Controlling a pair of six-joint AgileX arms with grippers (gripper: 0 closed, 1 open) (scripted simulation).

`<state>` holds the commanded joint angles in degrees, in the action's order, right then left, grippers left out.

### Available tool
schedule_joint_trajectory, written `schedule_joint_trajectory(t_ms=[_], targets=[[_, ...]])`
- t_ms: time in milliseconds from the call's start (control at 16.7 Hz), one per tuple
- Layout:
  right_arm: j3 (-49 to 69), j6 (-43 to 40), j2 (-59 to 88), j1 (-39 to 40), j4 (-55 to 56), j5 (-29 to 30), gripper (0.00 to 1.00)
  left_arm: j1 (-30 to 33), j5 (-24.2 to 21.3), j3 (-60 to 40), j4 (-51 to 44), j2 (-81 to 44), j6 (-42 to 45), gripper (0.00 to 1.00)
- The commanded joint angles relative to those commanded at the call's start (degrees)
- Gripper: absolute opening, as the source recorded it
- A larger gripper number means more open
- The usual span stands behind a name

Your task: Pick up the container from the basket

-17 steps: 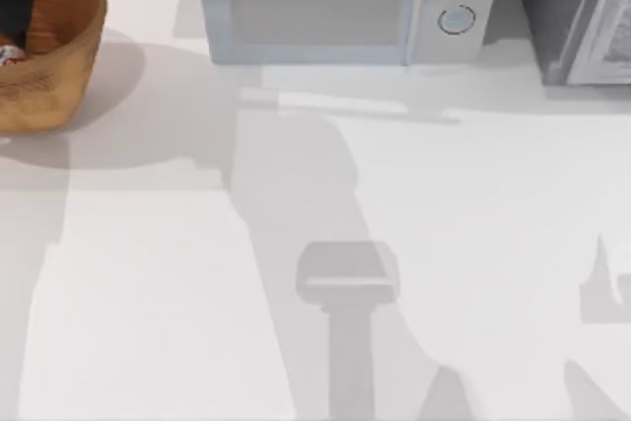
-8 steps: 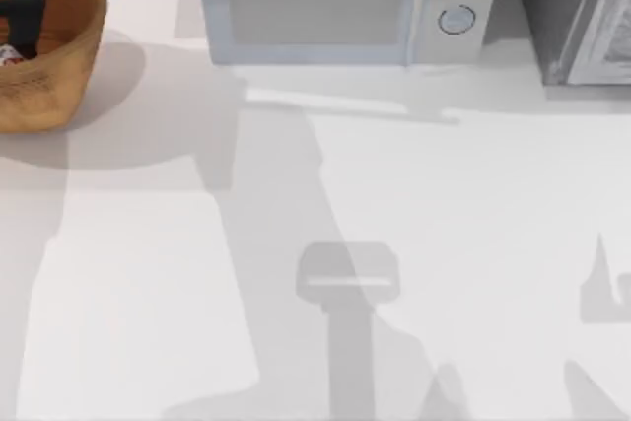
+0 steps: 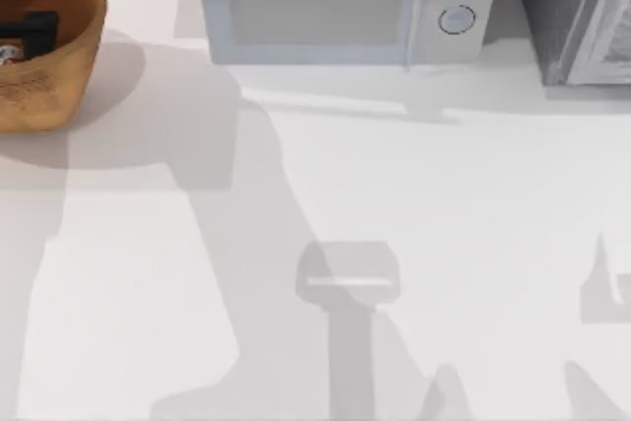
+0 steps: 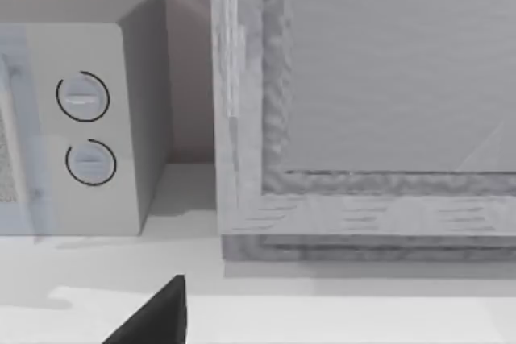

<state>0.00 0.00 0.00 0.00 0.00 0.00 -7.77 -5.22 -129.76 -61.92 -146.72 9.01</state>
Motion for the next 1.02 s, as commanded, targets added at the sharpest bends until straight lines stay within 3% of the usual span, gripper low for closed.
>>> schedule_joint_trajectory(t_ms=[240, 1020], targets=[[0.00, 0.00, 0.00, 0.00, 0.00, 0.00, 1.00, 0.02, 0.00, 0.16, 0.23, -0.12, -0.01, 1.00], [0.00, 0.00, 0.00, 0.00, 0.00, 0.00, 1.00, 0.02, 0.00, 0.16, 0.23, -0.12, -0.01, 0.02]])
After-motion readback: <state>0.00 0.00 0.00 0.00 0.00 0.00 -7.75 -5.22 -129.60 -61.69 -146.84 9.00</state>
